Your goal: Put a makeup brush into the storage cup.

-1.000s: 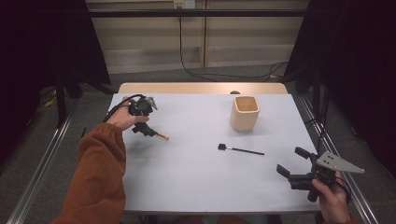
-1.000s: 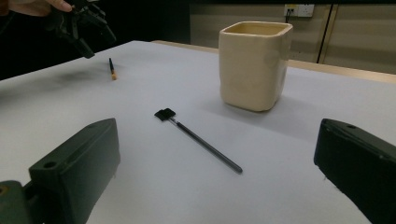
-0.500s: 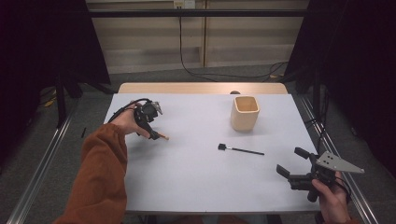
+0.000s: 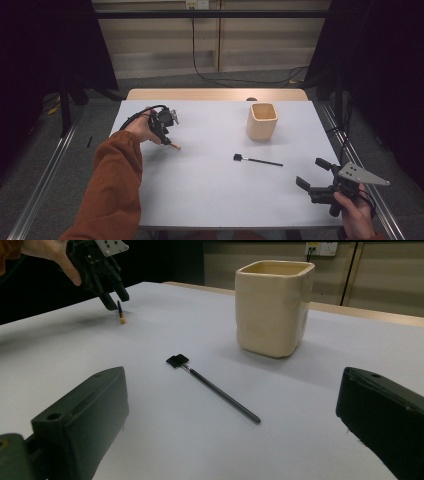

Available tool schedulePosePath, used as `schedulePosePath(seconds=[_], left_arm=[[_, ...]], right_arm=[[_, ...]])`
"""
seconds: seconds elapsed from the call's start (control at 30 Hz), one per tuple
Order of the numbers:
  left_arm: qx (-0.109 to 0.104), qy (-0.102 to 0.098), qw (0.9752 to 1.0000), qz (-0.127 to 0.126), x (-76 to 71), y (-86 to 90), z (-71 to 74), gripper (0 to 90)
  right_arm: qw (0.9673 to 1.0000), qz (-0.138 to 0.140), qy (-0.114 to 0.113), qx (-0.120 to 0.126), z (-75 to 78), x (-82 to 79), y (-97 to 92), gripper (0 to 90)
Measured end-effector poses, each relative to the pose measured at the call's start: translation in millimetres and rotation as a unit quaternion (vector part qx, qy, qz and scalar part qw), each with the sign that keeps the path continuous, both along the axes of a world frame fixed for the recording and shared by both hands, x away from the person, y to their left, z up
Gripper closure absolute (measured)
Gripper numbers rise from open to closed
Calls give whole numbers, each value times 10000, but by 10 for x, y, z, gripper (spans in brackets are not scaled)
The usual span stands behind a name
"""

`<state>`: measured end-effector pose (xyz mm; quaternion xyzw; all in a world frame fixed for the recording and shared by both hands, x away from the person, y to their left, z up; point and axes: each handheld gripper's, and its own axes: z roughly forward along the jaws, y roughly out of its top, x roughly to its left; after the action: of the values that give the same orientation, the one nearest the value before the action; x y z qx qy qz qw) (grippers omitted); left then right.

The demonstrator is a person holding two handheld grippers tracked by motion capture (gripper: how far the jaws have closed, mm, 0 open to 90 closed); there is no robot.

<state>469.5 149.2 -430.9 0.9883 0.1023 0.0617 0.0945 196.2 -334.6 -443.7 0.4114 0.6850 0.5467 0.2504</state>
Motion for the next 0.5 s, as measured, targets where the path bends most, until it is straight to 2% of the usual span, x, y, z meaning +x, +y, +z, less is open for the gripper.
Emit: schedulePosePath(seconds=[0.07,0.13,0.17,0.33,0.43,0.5], left_arm=[[179,21,9997,-147,7,-8,-15,588],[206,42,9996,-163,5,-6,-35,603],[284,11,9994,-195,11,0,-33,604],[334,29,9992,-199,32,49,-58,636],[561,15,9978,-357,36,37,-98,624],[559,38,9976,-397,32,25,-109,621]], right_arm=[[10000,-7,-5,1,2,-4,-1,0],[10000,-5,-3,-2,1,-5,-2,0],[10000,-3,-5,-6,1,-5,-2,0],[10000,7,-9,-1,1,-4,0,0],[10000,4,-2,-1,-1,-1,0,0],[10000,4,-1,3,-1,1,1,0]])
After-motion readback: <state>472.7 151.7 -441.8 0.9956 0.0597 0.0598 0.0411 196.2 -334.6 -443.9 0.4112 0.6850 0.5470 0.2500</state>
